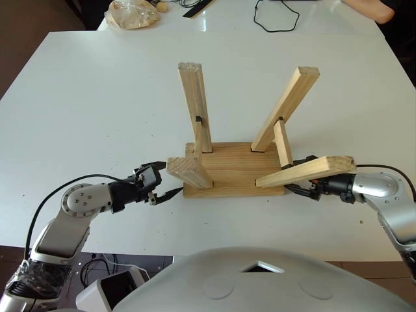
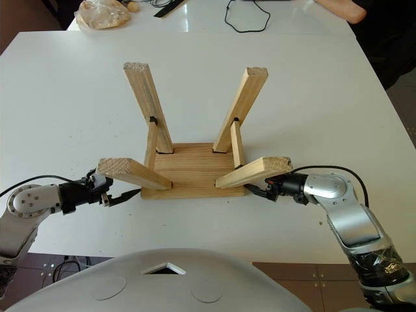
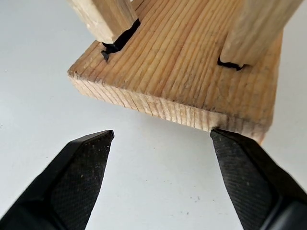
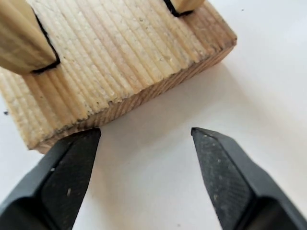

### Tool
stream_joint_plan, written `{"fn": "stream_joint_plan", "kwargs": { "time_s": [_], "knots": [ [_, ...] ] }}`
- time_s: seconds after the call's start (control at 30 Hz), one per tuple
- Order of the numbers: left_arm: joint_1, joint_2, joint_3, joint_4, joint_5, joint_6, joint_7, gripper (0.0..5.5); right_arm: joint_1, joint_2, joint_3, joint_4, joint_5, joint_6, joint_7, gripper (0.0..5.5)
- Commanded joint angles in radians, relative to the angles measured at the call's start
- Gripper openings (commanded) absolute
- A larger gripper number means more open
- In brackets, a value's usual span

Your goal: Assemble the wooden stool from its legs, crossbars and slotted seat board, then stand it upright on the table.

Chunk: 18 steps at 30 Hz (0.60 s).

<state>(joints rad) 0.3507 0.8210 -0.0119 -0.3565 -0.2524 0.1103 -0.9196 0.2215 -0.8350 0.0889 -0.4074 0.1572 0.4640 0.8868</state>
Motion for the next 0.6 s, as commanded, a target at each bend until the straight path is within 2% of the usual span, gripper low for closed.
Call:
{"fn": "stream_joint_plan", "kwargs": {
  "time_s": [0.03, 0.6],
  "knots": [
    [-0.017, 0.001, 0.020, -0.037, -0.038, 0.009, -0.023, 3.76, -0.010, -0.008, -0.030, -0.064, 0.059, -0.002, 0.034, 3.52],
    [-0.046, 0.054, 0.152, -0.128, -0.206, 0.185, -0.125, 3.76, 0.019, -0.071, -0.102, -0.158, 0.114, 0.006, 0.110, 3.52]
  ]
}}
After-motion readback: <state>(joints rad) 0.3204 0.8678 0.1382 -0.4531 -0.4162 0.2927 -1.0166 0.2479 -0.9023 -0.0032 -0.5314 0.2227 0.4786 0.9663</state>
